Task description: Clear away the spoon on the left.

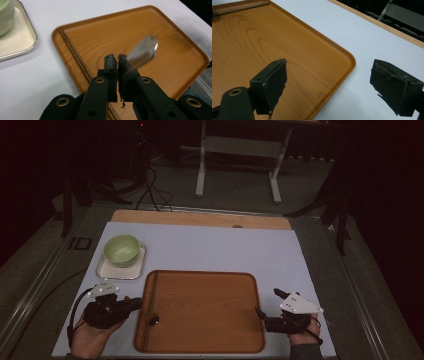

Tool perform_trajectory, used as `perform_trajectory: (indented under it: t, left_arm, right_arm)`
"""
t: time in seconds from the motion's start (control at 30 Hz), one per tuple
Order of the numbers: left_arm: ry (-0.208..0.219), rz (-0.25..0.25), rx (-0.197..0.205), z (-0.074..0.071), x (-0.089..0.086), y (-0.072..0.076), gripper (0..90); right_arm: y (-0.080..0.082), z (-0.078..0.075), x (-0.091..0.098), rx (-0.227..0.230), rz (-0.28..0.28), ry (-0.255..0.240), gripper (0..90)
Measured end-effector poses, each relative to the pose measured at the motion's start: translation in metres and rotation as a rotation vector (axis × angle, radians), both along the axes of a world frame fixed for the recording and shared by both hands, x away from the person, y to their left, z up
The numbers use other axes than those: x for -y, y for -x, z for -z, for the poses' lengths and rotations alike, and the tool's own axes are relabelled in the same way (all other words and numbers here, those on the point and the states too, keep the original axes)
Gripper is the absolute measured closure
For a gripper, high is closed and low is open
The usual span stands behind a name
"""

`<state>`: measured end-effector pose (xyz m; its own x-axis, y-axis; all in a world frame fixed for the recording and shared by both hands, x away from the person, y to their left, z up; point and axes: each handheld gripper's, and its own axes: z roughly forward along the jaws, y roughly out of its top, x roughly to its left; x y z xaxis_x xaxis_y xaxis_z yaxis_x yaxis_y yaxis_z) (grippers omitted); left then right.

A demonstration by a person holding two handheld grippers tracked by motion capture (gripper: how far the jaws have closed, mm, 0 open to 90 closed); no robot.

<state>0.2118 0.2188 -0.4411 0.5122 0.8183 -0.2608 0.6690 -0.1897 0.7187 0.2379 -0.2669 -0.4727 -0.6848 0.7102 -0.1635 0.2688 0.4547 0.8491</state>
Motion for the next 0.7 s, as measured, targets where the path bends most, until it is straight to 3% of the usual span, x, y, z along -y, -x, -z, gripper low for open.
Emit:
perform_trajectory:
  t: [0.13,0.17,0.43,0.7]
  left_arm:
    - [-0.003,-0.006,0.001,0.003,0.005,-0.009,85.5]
    - [-0.004,-0.004,-0.005,0.007,0.009,-0.018,85.9]
    - [0.029,0.024,-0.048,0.03,0.024,-0.042,84.4]
    - [-0.004,0.048,-0.122,0.05,0.036,-0.064,80.5]
  right_arm:
    - [0.0,0.0,0.0,0.0,0.0,0.005,13.6]
    - [0.0,0.0,0.0,0.0,0.001,0.006,13.6]
    - [0.001,0.0,0.0,0.002,0.002,0.008,13.6]
    - [0.001,0.0,0.0,0.001,0.002,0.01,13.6]
